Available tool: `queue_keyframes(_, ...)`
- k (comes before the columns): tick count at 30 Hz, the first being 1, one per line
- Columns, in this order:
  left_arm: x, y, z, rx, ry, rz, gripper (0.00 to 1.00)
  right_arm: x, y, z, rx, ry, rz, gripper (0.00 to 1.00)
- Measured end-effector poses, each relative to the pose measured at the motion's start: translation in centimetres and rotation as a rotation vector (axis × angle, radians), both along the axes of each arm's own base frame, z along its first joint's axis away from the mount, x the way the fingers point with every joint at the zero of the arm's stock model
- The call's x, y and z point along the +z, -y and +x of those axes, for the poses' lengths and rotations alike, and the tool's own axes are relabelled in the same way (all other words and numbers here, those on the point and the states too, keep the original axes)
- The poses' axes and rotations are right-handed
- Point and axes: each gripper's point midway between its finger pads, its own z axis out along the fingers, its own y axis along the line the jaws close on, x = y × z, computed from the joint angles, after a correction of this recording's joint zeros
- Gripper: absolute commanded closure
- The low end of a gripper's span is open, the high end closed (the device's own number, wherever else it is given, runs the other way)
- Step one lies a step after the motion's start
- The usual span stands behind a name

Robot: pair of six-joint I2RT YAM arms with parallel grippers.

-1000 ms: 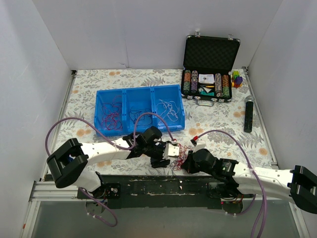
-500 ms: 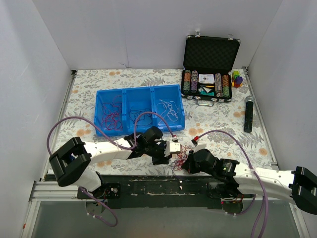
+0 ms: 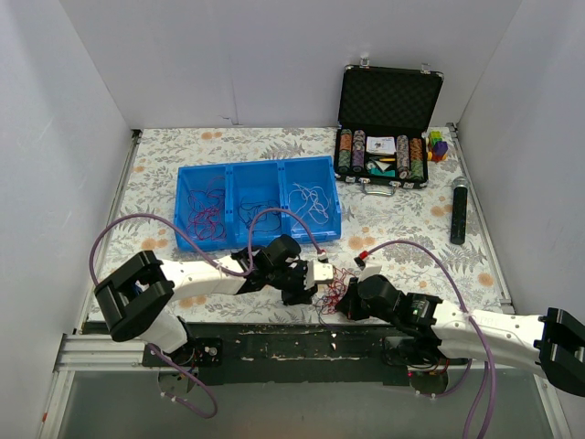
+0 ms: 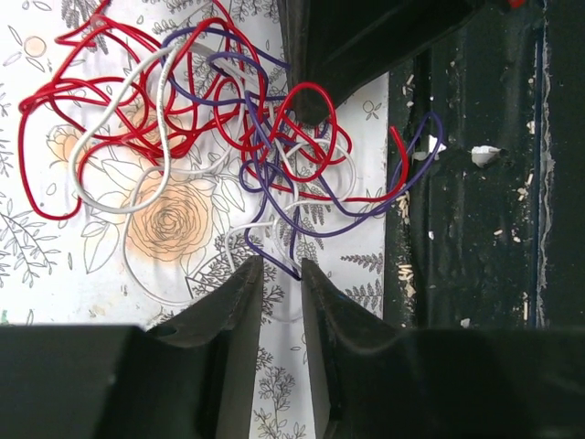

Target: Untangle the cables

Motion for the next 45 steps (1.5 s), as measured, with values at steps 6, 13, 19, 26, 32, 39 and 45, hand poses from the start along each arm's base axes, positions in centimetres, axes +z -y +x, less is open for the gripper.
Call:
queue_keyframes(6,0.3,0.8,0.6,0.006,0.024,-0.033,0.99,0.0,0.0,0.0,0.0,0.001,0.001,0.99)
queue_keyframes(13,0.1,0.9,1.2,-0.004,0.06,-0.017,1.0,0.2,0.4,-0.2,0.0,0.005,0.004,0.68)
queue_keyframes(19,2.5,1.0,3.8,-0.023,0.2,0.004,1.0,0.6,1.1,-0.2,-0.005,0.022,0.015,0.59)
queue_keyframes(26,7.4,0.9,7.4,0.014,0.317,-0.01,1.0,0.6,1.7,-0.4,-0.01,0.02,-0.004,0.51)
queue_keyframes(32,12.7,1.0,7.6,-0.006,0.37,-0.042,1.0,1.7,2.6,0.0,-0.003,0.051,-0.065,0.48)
queue_keyframes(39,17.6,-1.2,6.7,-0.037,0.484,-0.082,1.0,7.7,1.3,2.0,-0.001,0.181,-0.017,0.48)
queue_keyframes(45,20.1,-2.1,7.0,-0.048,0.574,-0.09,1.0,7.9,1.1,2.5,0.012,0.202,-0.065,0.48)
